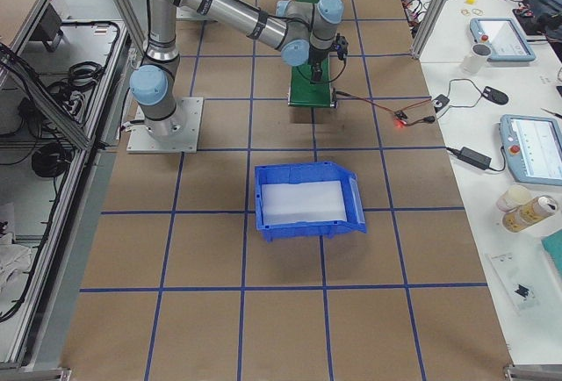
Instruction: Move capacitor from left to right
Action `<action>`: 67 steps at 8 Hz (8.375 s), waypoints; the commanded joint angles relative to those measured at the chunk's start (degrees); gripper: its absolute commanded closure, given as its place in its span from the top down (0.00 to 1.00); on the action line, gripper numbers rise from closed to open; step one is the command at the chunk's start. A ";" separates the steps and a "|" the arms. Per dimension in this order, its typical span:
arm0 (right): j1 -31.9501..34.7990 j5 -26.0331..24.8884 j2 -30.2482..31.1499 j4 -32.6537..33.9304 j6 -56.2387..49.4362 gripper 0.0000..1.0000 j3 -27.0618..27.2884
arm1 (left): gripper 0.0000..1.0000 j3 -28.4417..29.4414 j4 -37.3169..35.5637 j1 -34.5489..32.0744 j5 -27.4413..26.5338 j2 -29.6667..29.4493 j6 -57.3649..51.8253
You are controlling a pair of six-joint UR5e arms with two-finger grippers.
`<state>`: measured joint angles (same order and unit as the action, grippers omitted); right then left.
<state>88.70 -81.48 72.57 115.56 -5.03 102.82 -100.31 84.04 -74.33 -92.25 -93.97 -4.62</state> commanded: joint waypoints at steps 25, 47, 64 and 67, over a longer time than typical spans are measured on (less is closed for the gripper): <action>5.60 -6.02 -2.68 1.86 13.99 0.87 -0.95 | 1.00 -0.85 2.18 0.58 -0.21 0.19 0.05; -40.53 -15.20 -7.61 1.76 -53.33 0.00 -9.84 | 1.00 -0.85 3.06 1.55 0.14 1.16 0.14; -26.37 -8.86 18.22 -20.89 -36.20 1.00 -13.77 | 1.00 -0.15 2.71 1.73 0.48 0.46 -0.04; -8.34 -8.52 18.75 -23.25 -14.29 1.00 -15.37 | 1.00 0.11 -0.89 -1.07 0.06 2.91 1.63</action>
<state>69.51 -90.38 91.26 94.55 -33.02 88.18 -100.34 84.88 -73.66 -91.84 -92.75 -3.78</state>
